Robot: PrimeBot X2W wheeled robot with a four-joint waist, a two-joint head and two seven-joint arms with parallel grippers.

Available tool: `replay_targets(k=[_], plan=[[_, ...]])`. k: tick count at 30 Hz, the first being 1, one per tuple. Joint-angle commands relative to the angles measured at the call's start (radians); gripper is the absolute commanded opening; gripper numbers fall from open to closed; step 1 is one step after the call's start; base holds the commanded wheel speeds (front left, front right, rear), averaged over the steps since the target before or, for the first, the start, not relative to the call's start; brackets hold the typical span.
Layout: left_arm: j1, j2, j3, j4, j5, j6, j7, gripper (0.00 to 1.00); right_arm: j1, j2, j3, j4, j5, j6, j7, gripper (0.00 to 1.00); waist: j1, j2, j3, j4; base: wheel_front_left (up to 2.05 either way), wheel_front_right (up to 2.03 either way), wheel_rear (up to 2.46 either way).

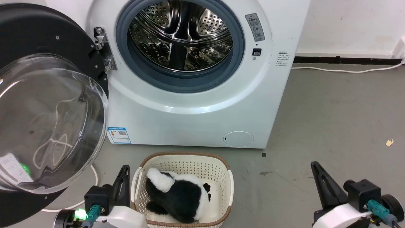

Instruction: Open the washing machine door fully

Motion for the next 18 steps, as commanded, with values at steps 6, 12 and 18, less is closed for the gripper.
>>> replay_targets(k=[6,12,18], plan=[[-0.020,0.001,0.008,-0.012,0.016,-0.005,0.015,0.00,-0.022,0.003,0.006,0.003,-0.008,0.001,0.014,0.00,0.0000,0.0000,0.002,-0.003,0.00,0.00,0.00],[-0.024,0.001,0.014,-0.018,0.024,-0.005,0.027,0.00,-0.028,0.003,0.009,0.003,-0.012,0.001,0.026,0.00,0.0000,0.0000,0.004,-0.006,0.00,0.00,0.00],[-0.028,0.001,0.019,-0.025,0.031,-0.006,0.040,0.00,-0.035,0.003,0.012,0.003,-0.016,0.001,0.039,0.00,0.0000,0.0000,0.007,-0.009,0.00,0.00,0.00]])
